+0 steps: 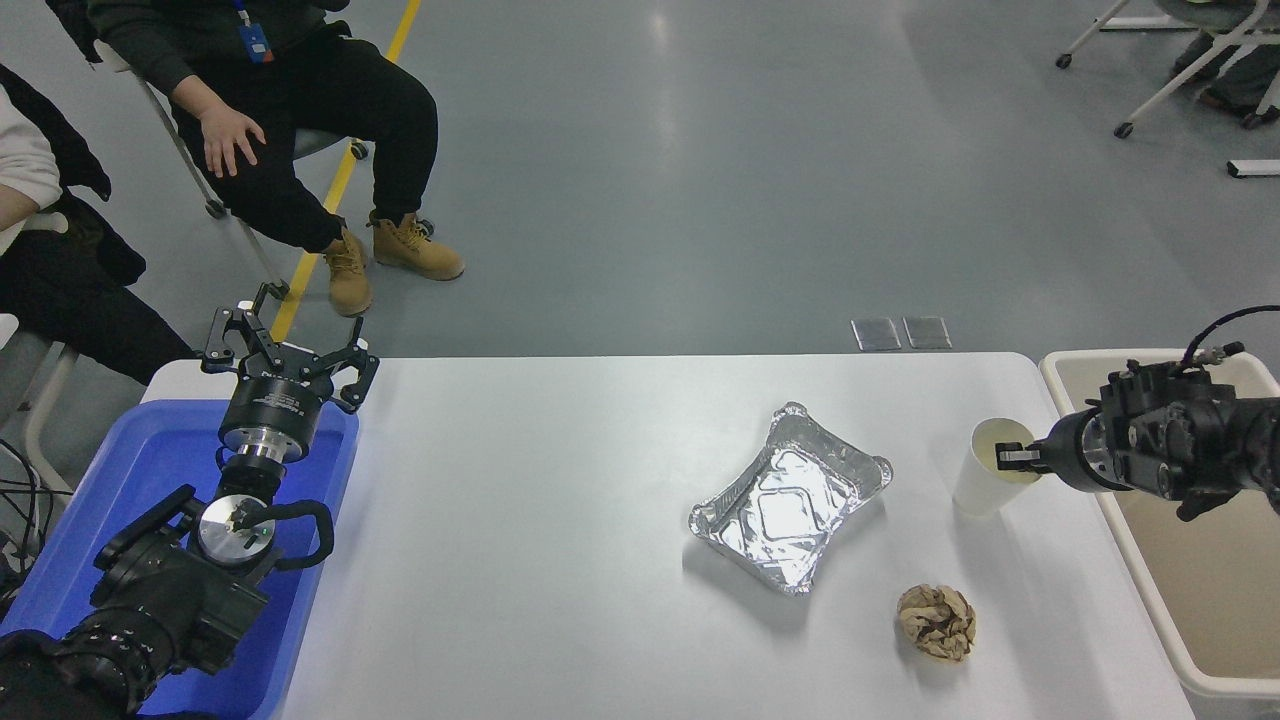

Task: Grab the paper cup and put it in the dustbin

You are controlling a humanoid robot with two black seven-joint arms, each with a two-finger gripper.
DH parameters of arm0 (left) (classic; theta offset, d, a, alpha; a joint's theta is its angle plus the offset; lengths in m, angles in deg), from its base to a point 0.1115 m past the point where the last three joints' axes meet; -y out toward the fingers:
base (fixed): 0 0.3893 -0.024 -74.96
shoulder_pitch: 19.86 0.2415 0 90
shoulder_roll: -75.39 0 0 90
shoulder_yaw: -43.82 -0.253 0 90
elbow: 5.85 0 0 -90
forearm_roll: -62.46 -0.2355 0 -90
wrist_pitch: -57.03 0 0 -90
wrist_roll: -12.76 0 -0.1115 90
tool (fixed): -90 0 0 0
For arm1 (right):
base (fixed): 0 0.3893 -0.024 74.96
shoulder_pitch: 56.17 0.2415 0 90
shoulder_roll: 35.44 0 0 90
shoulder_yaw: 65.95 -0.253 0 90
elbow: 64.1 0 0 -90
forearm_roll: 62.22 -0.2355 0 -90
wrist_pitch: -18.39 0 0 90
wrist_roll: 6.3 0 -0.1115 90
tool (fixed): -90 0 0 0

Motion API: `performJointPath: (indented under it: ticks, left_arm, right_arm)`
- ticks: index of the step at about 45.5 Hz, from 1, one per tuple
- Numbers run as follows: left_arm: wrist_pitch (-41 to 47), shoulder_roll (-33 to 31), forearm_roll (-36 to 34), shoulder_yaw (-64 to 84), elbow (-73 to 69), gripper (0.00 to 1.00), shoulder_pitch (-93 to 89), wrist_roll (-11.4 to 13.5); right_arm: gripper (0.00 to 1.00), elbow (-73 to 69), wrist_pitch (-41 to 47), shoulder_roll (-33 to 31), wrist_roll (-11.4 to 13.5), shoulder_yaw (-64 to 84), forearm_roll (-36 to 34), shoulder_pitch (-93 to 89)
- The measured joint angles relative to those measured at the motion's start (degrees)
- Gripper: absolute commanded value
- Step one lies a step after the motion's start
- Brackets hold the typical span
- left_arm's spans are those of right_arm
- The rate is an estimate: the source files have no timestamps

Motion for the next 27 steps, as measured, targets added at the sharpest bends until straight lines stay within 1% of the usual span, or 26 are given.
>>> performJointPath:
  ticks: [10,27]
  left_arm:
    - [0.00,0.00,-0.02,0.00,0.00,0.99,0.00,0.00]
    - [0.00,0.00,-0.02,0.00,0.00,0.99,0.03,0.00]
  right_arm:
    - [0.00,-4.87,6.18,-3.55,0.02,0.01,0.00,12.36]
    - [0.00,-7.49,15.73,-6.71,0.03,0.78,0.69,27.79]
